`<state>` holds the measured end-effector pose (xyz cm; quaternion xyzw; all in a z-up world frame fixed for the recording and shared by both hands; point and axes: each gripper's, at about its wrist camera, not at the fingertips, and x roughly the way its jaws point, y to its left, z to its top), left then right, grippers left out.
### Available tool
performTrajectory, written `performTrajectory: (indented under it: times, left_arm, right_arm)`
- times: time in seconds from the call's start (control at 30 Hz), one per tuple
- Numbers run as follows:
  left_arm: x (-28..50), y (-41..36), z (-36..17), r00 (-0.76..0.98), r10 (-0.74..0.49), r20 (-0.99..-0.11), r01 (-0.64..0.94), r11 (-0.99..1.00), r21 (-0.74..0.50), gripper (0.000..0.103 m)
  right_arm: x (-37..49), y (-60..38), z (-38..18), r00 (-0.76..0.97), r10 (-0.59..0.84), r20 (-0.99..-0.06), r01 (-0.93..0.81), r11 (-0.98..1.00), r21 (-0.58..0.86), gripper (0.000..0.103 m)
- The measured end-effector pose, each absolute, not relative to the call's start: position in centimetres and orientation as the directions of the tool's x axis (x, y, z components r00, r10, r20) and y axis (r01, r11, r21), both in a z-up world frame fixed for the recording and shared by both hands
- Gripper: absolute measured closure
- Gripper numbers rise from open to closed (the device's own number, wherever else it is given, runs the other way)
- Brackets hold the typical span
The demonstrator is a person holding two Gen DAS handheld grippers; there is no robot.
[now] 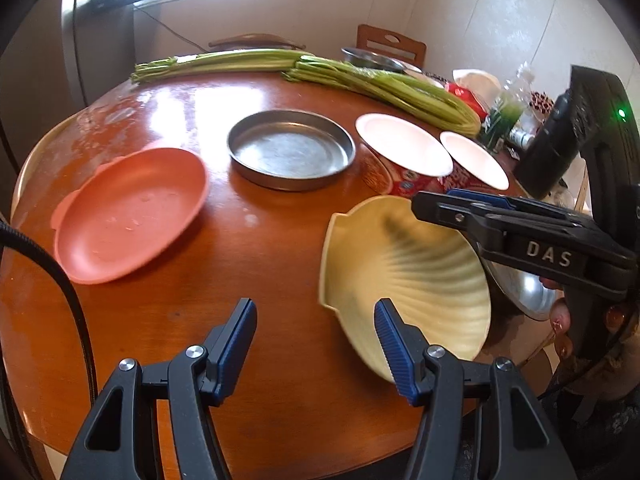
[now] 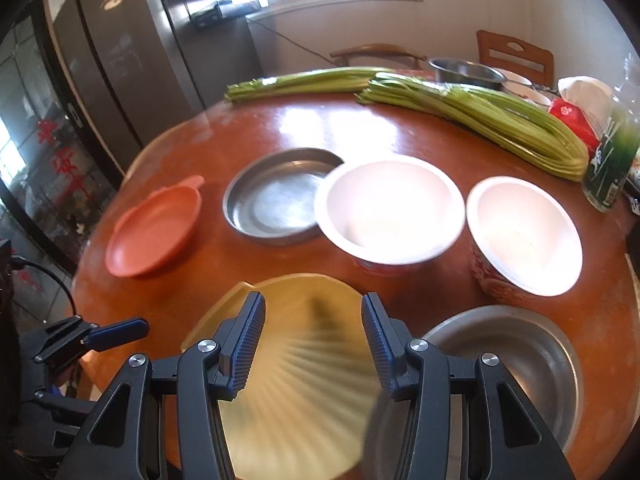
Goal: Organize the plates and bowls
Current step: 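Move the left gripper to the rim of the yellow shell plate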
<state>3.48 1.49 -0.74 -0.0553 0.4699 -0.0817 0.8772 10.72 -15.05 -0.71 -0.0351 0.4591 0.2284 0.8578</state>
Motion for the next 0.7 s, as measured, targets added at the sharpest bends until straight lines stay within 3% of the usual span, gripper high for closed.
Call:
performTrajectory:
  times: [0.7]
  left_arm:
    - [5.8, -0.5, -3.2, 0.47, -0.118, -0.875, 0.072, 0.993, -0.095, 0.042]
  right_arm:
    - [12.6, -14.1, -2.1, 0.429, 0.335, -0.839, -0.467, 0.877, 0.111, 0.051]
